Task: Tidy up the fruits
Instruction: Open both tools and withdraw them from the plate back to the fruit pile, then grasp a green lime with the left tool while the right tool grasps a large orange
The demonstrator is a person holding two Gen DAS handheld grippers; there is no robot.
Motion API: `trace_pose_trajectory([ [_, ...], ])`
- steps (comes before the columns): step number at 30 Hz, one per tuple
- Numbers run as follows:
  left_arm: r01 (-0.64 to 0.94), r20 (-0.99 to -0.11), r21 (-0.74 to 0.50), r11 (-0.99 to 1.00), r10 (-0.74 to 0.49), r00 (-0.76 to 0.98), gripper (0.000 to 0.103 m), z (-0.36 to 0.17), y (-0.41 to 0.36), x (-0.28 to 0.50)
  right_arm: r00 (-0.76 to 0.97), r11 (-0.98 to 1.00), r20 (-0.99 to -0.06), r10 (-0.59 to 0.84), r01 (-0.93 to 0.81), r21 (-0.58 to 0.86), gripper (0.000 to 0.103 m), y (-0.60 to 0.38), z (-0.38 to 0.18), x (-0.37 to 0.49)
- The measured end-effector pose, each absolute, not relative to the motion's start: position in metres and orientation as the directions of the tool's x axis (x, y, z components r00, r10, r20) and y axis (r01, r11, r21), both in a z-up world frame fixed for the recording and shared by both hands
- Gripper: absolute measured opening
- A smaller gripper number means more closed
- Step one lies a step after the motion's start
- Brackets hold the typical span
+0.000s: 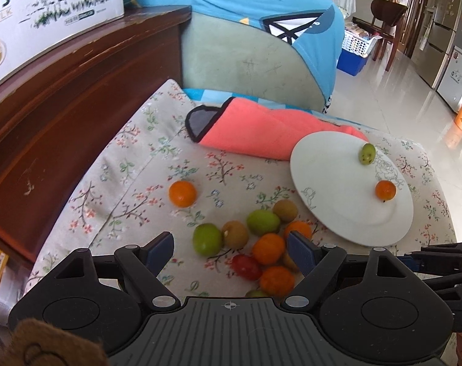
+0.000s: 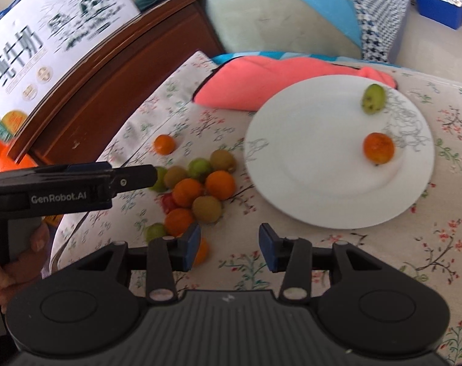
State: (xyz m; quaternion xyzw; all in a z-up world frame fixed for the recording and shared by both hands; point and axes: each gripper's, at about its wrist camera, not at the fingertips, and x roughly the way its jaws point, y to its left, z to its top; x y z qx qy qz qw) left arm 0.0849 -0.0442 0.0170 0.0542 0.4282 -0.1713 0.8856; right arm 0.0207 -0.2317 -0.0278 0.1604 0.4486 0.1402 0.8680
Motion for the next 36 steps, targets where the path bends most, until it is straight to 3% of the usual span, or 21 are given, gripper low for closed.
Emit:
trace_pose_trajectory([
  [23, 0.369, -0.825, -0.036, 0.929, -0.236, 0.513, 0.083, 0.004, -0.005, 0.077, 0.506, 0.934, -0.787, 0.354, -0.236, 0.268, 0.048, -0.183, -0.045, 0.029],
  [25, 0.387, -0.827, -0.035, 0.922, -0.244, 0.506, 0.083, 0.003, -0.006, 0.075, 0.501, 0.934, -0.791, 0.352, -0.244, 0.261, 0.046, -0.181, -0.047, 0.030],
  [27, 0.403, -0.831, -0.023, 0.915, -0.242, 0.502, 0.083, 0.002, -0.008, 0.074, 0.501, 0.932, -0.790, 0.354, -0.256, 0.255, 0.034, -0.179, -0.047, 0.030],
  [36, 0.504, -0.834, -0.010, 0.864, -0.285, 0.473, 0.083, -0.001, -0.019, 0.064, 0.542, 0.935, -0.763, 0.353, -0.227, 0.272, 0.034, -0.195, -0.033, 0.030],
])
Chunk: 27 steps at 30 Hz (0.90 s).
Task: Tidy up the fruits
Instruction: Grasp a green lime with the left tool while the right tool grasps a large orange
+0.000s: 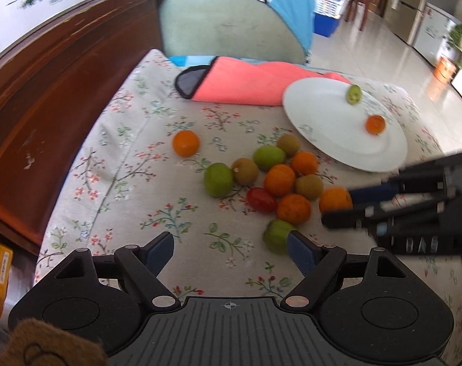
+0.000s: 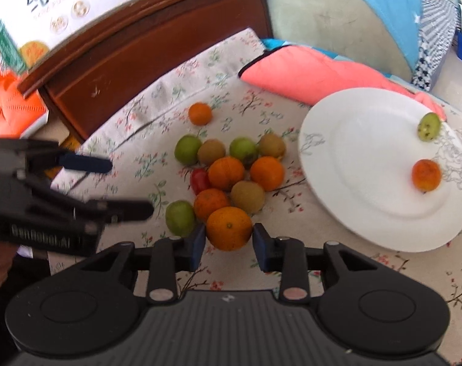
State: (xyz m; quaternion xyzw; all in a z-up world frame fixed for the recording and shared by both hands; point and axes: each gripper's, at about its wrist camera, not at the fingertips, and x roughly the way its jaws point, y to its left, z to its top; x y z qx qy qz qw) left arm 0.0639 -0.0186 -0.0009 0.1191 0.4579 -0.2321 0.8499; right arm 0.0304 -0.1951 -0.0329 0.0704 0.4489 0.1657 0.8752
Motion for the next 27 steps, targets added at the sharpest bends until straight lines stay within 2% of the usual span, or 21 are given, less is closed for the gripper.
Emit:
trace_pose_trajectory([
  [11, 0.562, -0.846, 0.019, 0.827, -0.286, 0.451, 0.083, -0.020, -0.044, 0.057, 0.567, 0.941, -0.757, 0.326, -0.114, 0.319, 0.034, -0.215, -0.026, 0.036],
  [17, 0.570, -0.840, 0.017, 0.822, -0.297, 0.454, 0.079, -0.025, -0.050, 0.056, 0.572, 0.943, -0.760, 0.310, -0.085, 0.321, 0.034, -0.219, -0.027, 0.037],
  [20, 0.570, -0.838, 0.007, 0.822, -0.306, 0.452, 0.071, -0.026, -0.051, 0.056, 0.570, 0.941, -0.760, 0.311, -0.071, 0.332, 0.034, -0.221, -0.028, 0.038],
  [24, 0.572, -0.841, -0.039, 0.819, -0.336, 0.423, 0.045, -0.028, -0.050, 0.059, 0.564, 0.937, -0.764, 0.314, -0.053, 0.346, 0.034, -0.223, -0.030, 0.039],
  [27, 0.572, -0.842, -0.029, 0.819, -0.329, 0.428, 0.042, -0.030, -0.051, 0.058, 0.562, 0.937, -0.766, 0.311, -0.045, 0.347, 0.034, -0.225, -0.030, 0.039],
])
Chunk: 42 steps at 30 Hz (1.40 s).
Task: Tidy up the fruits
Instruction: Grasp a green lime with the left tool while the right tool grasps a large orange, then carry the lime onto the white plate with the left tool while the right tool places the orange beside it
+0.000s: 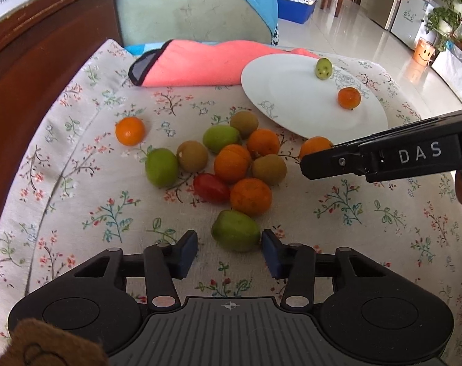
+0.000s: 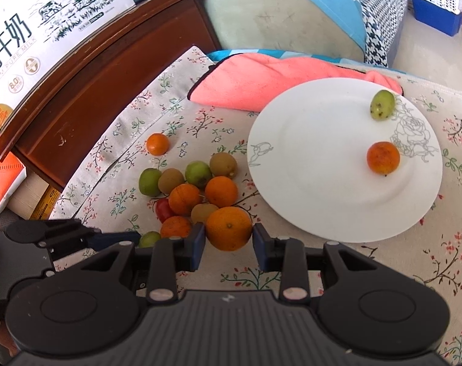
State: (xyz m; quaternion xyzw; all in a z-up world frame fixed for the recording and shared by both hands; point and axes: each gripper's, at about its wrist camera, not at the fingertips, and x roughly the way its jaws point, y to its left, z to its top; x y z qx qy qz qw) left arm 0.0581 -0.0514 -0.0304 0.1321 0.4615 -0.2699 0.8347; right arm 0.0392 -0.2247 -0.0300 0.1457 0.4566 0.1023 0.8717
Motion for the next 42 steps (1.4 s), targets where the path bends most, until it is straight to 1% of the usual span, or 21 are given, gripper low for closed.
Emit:
trace_pose_trajectory([
  [3, 0.572, -0.840, -0.031, 0.819, -0.331, 0.430, 0.039, -0.031, -0.052, 0.057, 0.560, 0.935, -0.766, 0.315, -0.047, 0.350, 0.034, -0.225, -0.030, 0.040],
  [10, 0.579, -0.838, -0.024, 0.815, -0.332, 0.433, 0.039, -0.031, -0.054, 0.057, 0.554, 0.936, -0.770, 0.316, -0.050, 0.348, 0.034, -0.223, -0.031, 0.040],
  [12, 0.579, -0.835, -0.021, 0.815, -0.333, 0.437, 0.032, -0.031, -0.054, 0.056, 0.555, 0.937, -0.770, 0.315, -0.050, 0.347, 0.034, -0.223, -0.032, 0.040],
  [33, 0.539, -0.777, -0.054, 0.841, -0.374, 0.506, 0.032, 0.009, -0.052, 0.059, 0.592, 0.924, -0.732, 0.337, -0.057, 0.379, 0.034, -0.234, -0.016, 0.040],
  [42, 0.526, -0.744, -0.079, 0.847, -0.401, 0.534, 0.032, 0.027, -0.064, 0.066, 0.663, 0.920, -0.680, 0.312, -0.031, 0.391, 0.034, -0.255, 0.008, 0.041],
])
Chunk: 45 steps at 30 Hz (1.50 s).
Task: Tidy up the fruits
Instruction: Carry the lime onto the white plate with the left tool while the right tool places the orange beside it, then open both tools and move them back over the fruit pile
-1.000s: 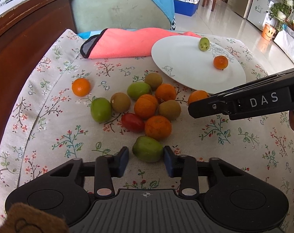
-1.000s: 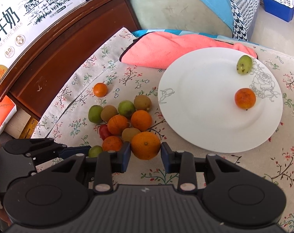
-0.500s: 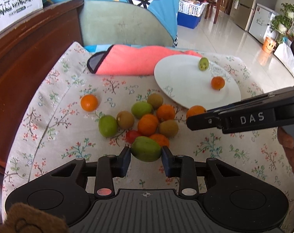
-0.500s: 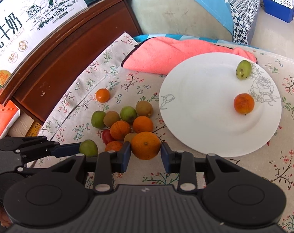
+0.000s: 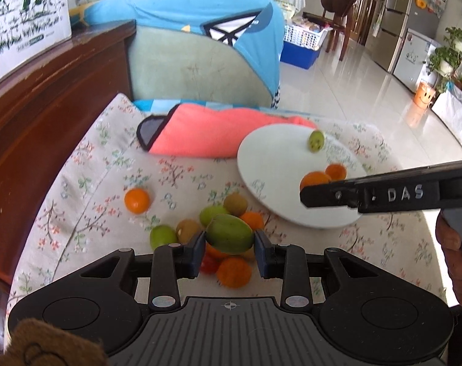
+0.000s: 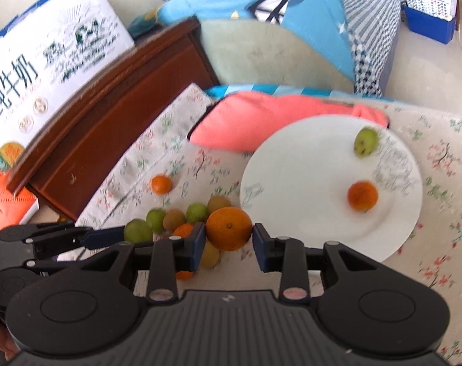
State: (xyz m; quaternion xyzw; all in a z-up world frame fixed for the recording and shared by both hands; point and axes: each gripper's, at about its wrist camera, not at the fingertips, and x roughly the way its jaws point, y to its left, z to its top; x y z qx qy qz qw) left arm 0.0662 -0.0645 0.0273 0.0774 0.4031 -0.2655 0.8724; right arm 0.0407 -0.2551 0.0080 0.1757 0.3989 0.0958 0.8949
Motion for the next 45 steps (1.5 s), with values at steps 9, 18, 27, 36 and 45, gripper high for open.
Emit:
trace_pose_trajectory([
  [9, 0.520, -0.721, -0.108, 0.847, -0.427, 0.546, 0.032, 0.037, -0.093, 0.079, 0.723, 0.900, -0.650, 0.235, 0.091, 0.427, 0.034, -0.297, 0.022, 0.039],
  [18, 0.502, -0.727, -0.124, 0.856, -0.423, 0.542, 0.032, 0.030, -0.121, 0.092, 0.703, 0.887, -0.683, 0.200, 0.167, 0.431, 0.034, -0.313, 0.013, 0.033],
  [27, 0.484, -0.756, -0.096, 0.870, -0.380, 0.533, 0.032, 0.014, -0.143, 0.099, 0.656, 0.864, -0.728, 0.198, 0.234, 0.445, 0.034, -0.321, -0.007, 0.035],
  [36, 0.470, -0.772, -0.076, 0.879, -0.350, 0.530, 0.034, 0.005, -0.158, 0.101, 0.645, 0.847, -0.741, 0.187, 0.277, 0.454, 0.036, -0.323, -0.015, 0.039],
  [45, 0.454, -0.766, -0.039, 0.890, -0.318, 0.558, 0.061, 0.011, -0.160, 0.098, 0.665, 0.849, -0.727, 0.169, 0.276, 0.450, 0.036, -0.324, -0.010, 0.038],
])
